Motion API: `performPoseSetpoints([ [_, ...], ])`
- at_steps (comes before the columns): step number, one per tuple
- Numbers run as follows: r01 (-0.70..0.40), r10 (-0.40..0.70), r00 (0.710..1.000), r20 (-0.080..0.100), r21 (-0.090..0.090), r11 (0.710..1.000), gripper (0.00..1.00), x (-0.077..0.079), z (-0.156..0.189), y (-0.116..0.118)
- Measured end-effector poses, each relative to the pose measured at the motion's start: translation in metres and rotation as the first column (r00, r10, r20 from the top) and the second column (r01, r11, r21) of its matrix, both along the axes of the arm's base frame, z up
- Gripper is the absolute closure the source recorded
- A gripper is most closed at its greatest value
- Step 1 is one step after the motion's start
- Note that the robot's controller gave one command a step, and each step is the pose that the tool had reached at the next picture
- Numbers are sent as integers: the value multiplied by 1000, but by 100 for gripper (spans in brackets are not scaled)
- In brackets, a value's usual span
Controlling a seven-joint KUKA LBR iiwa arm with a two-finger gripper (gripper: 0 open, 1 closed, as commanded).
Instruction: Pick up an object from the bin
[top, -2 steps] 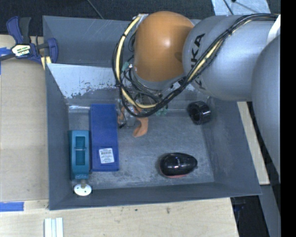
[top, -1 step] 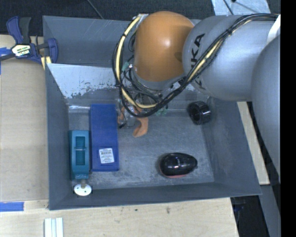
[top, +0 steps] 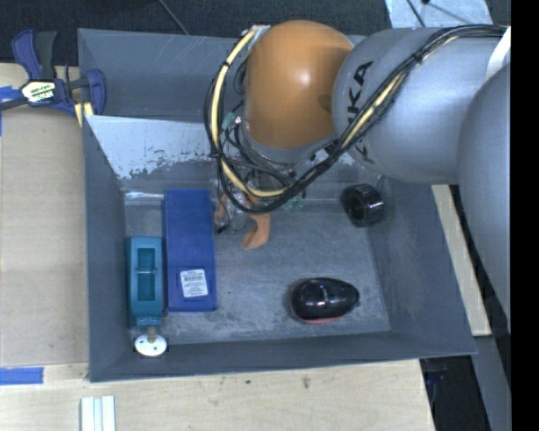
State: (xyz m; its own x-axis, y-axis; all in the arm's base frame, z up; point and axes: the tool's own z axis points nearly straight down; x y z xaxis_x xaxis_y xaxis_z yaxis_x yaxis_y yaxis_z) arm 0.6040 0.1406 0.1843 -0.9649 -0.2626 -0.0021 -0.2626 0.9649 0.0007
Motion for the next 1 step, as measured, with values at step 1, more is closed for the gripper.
performPoseSetpoints([
  [1, 0, 0, 1000, 0, 0, 1000, 100, 0, 0, 0],
])
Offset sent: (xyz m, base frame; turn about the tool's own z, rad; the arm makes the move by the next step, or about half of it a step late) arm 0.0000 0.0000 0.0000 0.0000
